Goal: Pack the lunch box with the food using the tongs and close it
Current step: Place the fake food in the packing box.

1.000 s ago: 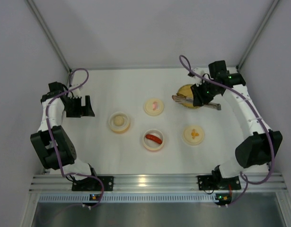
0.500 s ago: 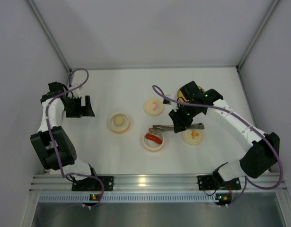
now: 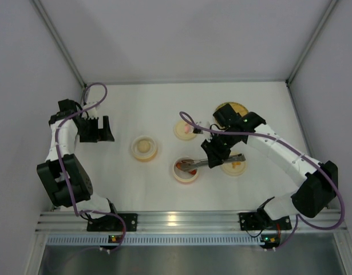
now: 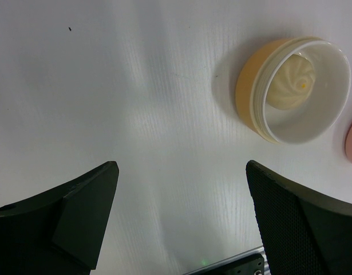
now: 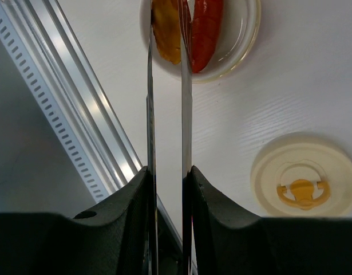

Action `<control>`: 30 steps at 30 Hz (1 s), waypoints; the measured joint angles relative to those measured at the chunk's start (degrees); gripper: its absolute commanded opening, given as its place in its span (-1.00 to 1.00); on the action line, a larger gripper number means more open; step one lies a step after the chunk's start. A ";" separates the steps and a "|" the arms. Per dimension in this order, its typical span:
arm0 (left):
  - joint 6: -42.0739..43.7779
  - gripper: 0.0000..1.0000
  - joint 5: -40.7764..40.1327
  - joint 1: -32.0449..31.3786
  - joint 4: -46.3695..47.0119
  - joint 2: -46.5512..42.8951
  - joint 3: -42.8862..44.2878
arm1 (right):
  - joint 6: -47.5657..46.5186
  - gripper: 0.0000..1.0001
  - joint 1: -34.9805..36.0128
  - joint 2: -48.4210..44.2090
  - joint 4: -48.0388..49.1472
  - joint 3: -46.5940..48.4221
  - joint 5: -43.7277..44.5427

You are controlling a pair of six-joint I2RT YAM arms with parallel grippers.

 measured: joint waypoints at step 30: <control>0.00 0.96 -0.63 0.02 0.00 -1.29 -0.98 | 1.03 0.10 0.48 2.12 -0.48 -0.35 -0.33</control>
